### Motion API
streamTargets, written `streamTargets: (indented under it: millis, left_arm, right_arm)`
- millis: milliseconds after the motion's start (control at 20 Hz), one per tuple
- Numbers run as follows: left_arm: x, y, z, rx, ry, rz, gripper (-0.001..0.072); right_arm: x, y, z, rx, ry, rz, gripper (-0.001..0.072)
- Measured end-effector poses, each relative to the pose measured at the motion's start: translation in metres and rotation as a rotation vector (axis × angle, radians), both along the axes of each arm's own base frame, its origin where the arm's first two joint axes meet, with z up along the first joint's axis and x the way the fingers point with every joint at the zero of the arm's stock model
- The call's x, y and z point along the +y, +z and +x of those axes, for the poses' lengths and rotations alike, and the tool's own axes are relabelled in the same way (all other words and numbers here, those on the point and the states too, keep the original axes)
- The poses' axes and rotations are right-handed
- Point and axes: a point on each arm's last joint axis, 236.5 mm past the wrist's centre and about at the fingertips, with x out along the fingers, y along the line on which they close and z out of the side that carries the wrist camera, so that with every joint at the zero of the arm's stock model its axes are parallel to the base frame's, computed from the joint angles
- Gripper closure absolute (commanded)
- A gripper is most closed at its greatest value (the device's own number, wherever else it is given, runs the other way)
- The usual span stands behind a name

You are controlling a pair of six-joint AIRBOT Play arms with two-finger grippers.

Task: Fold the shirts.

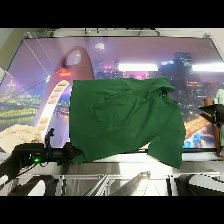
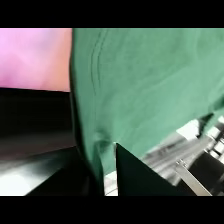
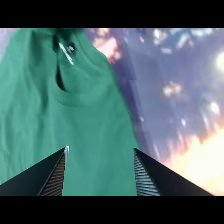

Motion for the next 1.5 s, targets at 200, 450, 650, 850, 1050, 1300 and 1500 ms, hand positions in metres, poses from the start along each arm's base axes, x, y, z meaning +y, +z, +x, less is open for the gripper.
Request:
streamTargets:
  millis: [200, 450, 650, 850, 1050, 1300, 1500]
  left_arm:
    - [-0.006, -0.006, -0.004, 0.029, -0.019, -0.042, 0.0677]
    - [-0.010, -0.007, -0.008, 0.044, -0.044, -0.070, 0.0677]
    - [-0.008, -0.003, -0.002, 0.018, -0.086, -0.070, 0.0677]
    - [0.001, -0.001, 0.020, -0.045, -0.093, -0.028, 0.0677]
    - [0.000, 0.012, 0.034, -0.081, -0.106, -0.050, 0.0677]
    - [-0.005, 0.060, 0.070, -0.210, -0.122, -0.118, 0.0677]
    - [-0.015, 0.193, 0.117, -0.583, -0.210, -0.202, 0.0677]
  right_arm:
    - [-0.003, -0.024, -0.030, 0.135, 0.023, -0.024, 0.0249]
    - [0.024, -0.057, -0.063, 0.248, 0.088, 0.005, 0.0251]
    - [0.046, -0.072, -0.081, 0.307, 0.121, 0.074, 0.0251]
    - [0.074, -0.079, -0.096, 0.363, 0.171, 0.191, 0.0273]
    - [0.099, -0.080, -0.096, 0.373, 0.241, 0.249, 0.0694]
    - [0.131, -0.006, -0.049, 0.093, 0.278, 0.457, 0.0696]
    - [0.124, 0.128, -0.007, -0.394, 0.286, 0.457, 0.0695]
